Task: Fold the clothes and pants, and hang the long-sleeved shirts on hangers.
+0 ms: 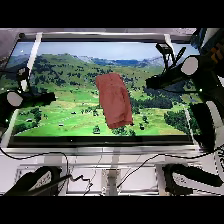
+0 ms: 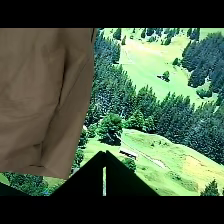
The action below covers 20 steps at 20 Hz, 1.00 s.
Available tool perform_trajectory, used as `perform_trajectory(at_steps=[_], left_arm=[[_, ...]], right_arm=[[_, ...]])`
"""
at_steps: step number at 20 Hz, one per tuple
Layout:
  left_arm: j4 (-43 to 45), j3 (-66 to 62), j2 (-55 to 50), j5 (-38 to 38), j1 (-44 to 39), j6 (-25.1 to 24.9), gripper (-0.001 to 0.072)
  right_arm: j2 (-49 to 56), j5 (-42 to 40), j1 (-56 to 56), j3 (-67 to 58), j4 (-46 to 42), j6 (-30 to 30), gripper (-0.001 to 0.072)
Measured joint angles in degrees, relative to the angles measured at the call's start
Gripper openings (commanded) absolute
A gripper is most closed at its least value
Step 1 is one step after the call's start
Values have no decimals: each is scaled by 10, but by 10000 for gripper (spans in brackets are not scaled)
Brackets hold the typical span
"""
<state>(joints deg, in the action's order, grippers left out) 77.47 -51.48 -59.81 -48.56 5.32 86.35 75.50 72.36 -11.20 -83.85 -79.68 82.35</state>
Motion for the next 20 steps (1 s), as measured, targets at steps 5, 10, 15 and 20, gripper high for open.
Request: perform_trajectory(at_steps=[5,10,15,20], left_arm=[[0,0,-12,14,0,-2,596],[0,0,-15,58,0,-2,596],[0,0,-16,89,0,-2,596],[0,0,-16,96,0,-2,596]], right_arm=[[0,-79,0,0,39,11,18],[5,-225,-1,0,94,47,23],[47,-254,-43,0,116,63,26],[125,-308,-141,0,123,65,28]])
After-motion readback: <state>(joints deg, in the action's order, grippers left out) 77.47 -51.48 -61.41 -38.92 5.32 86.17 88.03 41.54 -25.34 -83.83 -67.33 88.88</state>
